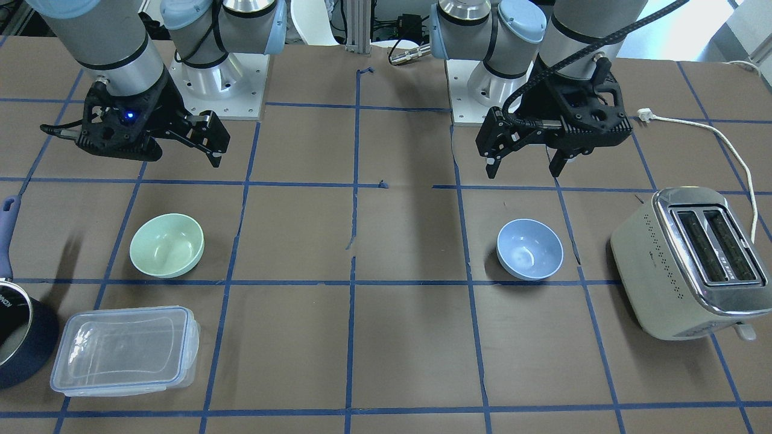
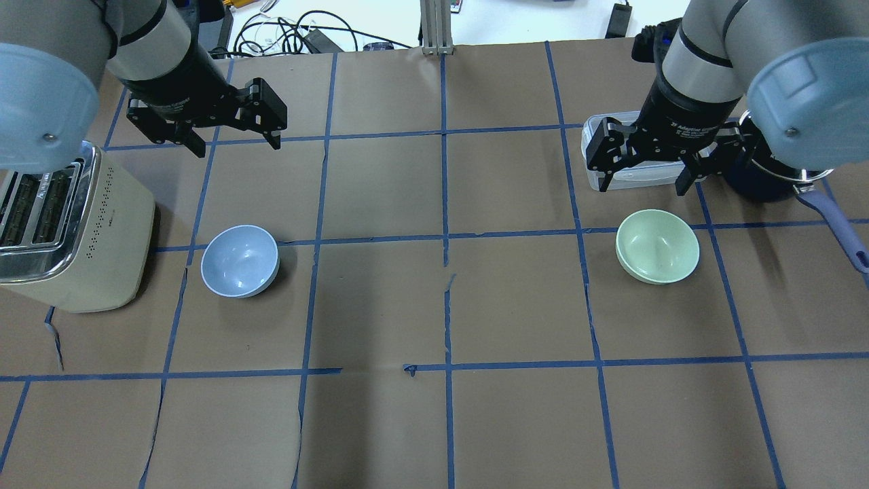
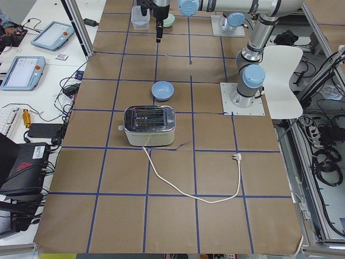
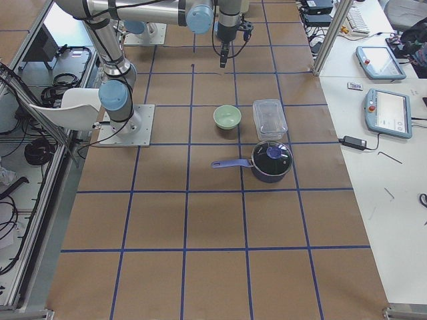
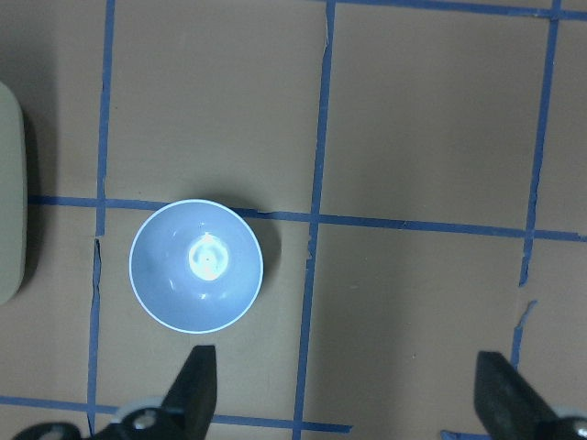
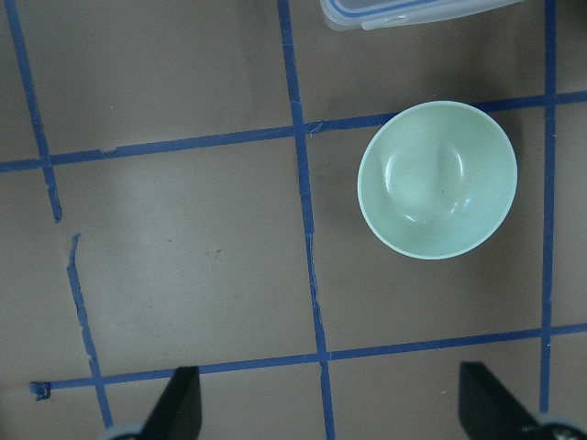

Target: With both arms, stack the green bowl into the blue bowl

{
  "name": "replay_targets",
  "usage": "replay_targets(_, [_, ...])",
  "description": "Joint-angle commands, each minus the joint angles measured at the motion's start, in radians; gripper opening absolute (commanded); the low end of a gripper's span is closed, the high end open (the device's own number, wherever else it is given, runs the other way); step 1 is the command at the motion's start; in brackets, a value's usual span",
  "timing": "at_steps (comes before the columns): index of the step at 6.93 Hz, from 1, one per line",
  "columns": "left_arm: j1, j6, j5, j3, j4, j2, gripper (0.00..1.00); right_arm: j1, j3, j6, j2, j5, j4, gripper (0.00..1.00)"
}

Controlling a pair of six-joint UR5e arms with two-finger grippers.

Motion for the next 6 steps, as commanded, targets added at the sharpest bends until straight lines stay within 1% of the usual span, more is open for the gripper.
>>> replay_targets(1, [0.001,0.0,0.002,-0.001,0.012,-0.005,1.0,-0.002,-0.001,-0.002,-0.004,-0.007,0.005,1.0])
replay_targets(6, [0.01,0.003,0.013,0.021,-0.047,-0.008,1.0,0.0,-0.001,0.005,-0.017,-0.011,-0.003,1.0])
